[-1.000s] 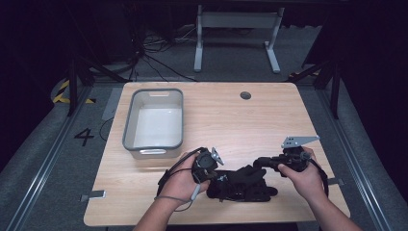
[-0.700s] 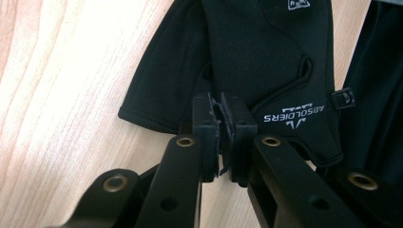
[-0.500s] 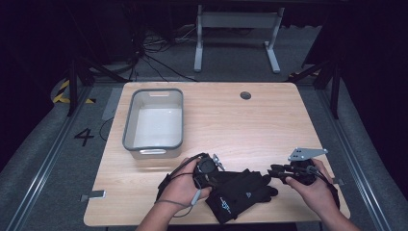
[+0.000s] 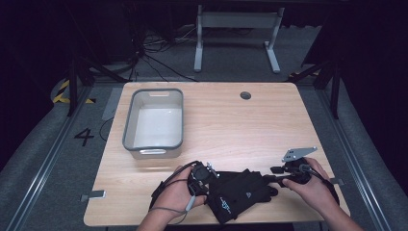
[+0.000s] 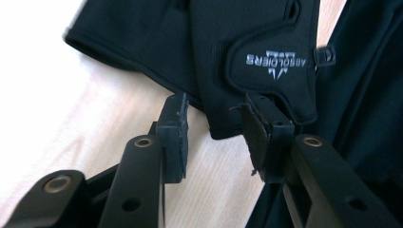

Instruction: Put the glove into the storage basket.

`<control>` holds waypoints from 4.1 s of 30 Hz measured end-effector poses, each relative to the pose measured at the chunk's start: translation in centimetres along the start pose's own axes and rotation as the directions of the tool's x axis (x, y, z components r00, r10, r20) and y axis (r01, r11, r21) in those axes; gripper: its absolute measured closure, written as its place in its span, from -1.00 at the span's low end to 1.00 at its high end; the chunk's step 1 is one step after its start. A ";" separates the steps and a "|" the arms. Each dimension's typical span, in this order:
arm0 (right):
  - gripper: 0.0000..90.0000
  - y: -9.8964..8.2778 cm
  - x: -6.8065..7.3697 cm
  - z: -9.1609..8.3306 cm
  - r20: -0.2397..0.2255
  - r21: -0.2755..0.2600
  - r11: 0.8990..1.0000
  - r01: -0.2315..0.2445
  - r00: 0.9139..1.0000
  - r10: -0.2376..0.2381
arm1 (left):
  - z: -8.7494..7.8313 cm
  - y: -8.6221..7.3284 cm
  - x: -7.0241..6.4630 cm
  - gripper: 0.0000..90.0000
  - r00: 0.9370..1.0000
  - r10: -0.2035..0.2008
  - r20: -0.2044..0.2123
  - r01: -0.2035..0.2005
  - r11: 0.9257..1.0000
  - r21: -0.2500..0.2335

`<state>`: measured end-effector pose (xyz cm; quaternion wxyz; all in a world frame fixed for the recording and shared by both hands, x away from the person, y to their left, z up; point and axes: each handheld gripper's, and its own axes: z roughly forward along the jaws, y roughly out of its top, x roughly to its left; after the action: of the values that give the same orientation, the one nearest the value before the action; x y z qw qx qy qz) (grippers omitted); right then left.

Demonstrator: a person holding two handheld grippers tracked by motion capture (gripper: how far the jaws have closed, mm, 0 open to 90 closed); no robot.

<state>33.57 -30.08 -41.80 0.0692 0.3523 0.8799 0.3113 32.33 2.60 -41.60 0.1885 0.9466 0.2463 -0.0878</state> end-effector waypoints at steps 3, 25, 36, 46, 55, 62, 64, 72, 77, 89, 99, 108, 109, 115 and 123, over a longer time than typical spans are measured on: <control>0.34 0.0 -0.1 0.6 -0.017 0.030 1.000 0.003 1.000 -0.003 | 0.5 0.0 0.1 0.37 1.000 -0.001 0.008 0.000 1.000 0.017; 0.96 -0.1 -0.2 -2.2 -0.077 0.005 0.998 -0.059 0.995 0.059 | -2.5 1.0 -1.3 0.90 0.997 0.055 0.056 -0.054 0.998 -0.012; 0.96 -0.9 0.9 -4.2 -0.047 -0.040 0.994 -0.099 0.994 0.097 | -4.4 1.9 -0.3 0.90 0.999 0.053 -0.001 -0.053 0.996 -0.065; 0.96 -1.9 2.2 -4.4 -0.040 -0.016 0.994 -0.105 0.994 0.104 | -4.1 3.0 1.0 0.89 0.999 0.033 -0.031 -0.035 0.997 -0.062; 0.96 -2.4 2.6 -4.7 -0.074 -0.015 0.989 -0.144 0.987 0.142 | -4.8 3.4 0.8 0.90 0.998 0.024 -0.049 -0.026 0.999 -0.038; 0.96 -2.5 2.6 -4.4 -0.057 0.005 0.989 -0.146 0.988 0.146 | -4.1 3.9 1.5 0.90 0.998 0.005 -0.065 -0.007 1.000 -0.023; 0.96 -2.7 2.5 -4.1 -0.057 0.011 0.988 -0.152 0.987 0.153 | -3.7 4.1 1.8 0.90 0.998 -0.001 -0.060 0.000 1.000 -0.020; 0.96 -2.9 2.3 -3.1 -0.040 0.049 0.987 -0.154 0.987 0.156 | -2.1 4.8 2.7 0.88 0.997 -0.011 -0.073 0.012 1.000 0.006; 0.72 -3.0 2.0 -2.5 0.018 0.032 0.990 -0.134 0.991 0.133 | -1.9 4.7 3.2 0.68 0.992 -0.044 -0.120 0.041 0.999 -0.029; 0.61 -2.9 1.1 -3.3 0.077 -0.029 0.996 -0.087 0.993 0.089 | -3.0 5.2 1.8 0.48 0.990 -0.012 -0.142 -0.008 0.990 -0.140; 0.51 -3.4 -0.9 -3.2 0.080 -0.061 0.993 -0.105 0.991 0.110 | -2.6 6.4 -0.1 0.33 0.990 0.071 -0.122 -0.091 0.982 -0.163; 0.43 -3.8 -2.0 -3.0 0.073 -0.066 0.990 -0.123 0.989 0.128 | -0.5 8.0 -1.7 0.18 0.982 0.166 -0.091 -0.177 0.974 -0.143; 0.43 -3.8 -2.0 -3.0 0.072 -0.068 0.990 -0.124 0.989 0.129 | -0.1 8.3 -1.9 0.18 0.980 0.176 -0.091 -0.188 0.972 -0.139; 0.46 -3.8 -2.0 -3.2 0.055 -0.068 0.989 -0.134 0.989 0.137 | 2.0 8.9 -1.9 0.10 0.981 0.185 -0.058 -0.192 0.973 -0.126; 0.44 -3.9 -2.0 -3.1 0.049 -0.072 0.989 -0.131 0.990 0.134 | 3.8 9.0 -1.8 -0.07 0.974 0.218 -0.057 -0.223 0.971 -0.089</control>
<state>31.74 -35.10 -41.80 0.0839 0.4156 0.8411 0.3358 34.98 -6.94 -41.83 0.2360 0.9599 0.1479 -0.0325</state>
